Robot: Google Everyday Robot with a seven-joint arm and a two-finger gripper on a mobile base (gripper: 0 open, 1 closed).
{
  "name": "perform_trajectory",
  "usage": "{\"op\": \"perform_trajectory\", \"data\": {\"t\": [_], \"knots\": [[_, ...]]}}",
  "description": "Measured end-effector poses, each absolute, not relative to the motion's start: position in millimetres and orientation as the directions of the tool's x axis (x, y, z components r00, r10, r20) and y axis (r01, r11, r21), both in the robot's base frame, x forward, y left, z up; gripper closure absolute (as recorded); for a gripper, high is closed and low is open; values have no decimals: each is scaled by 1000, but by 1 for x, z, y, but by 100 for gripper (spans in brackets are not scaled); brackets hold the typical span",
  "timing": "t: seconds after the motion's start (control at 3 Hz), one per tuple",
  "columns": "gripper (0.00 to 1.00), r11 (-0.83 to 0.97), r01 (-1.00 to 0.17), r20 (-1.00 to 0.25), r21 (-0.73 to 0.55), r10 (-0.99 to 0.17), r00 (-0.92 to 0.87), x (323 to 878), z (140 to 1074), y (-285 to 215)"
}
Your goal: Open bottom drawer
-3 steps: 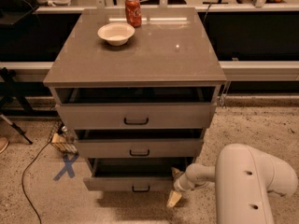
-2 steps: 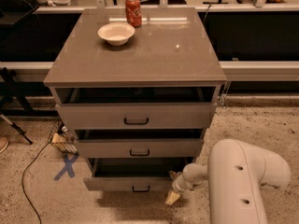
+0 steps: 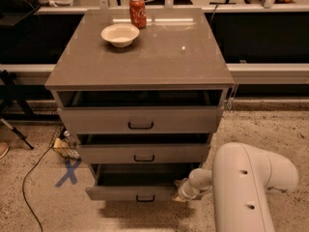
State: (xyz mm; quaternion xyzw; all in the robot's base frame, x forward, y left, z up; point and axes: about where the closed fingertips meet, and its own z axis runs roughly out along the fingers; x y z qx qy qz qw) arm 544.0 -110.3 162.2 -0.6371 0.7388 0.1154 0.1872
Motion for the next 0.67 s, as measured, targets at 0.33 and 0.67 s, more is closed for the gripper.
{"op": "perform_trajectory", "data": {"t": [0.33, 0.67], "knots": [[89, 162, -984, -424, -68, -898, -118, 544, 163, -110], [100, 175, -983, -475, -56, -871, -128, 509, 165, -116]]}}
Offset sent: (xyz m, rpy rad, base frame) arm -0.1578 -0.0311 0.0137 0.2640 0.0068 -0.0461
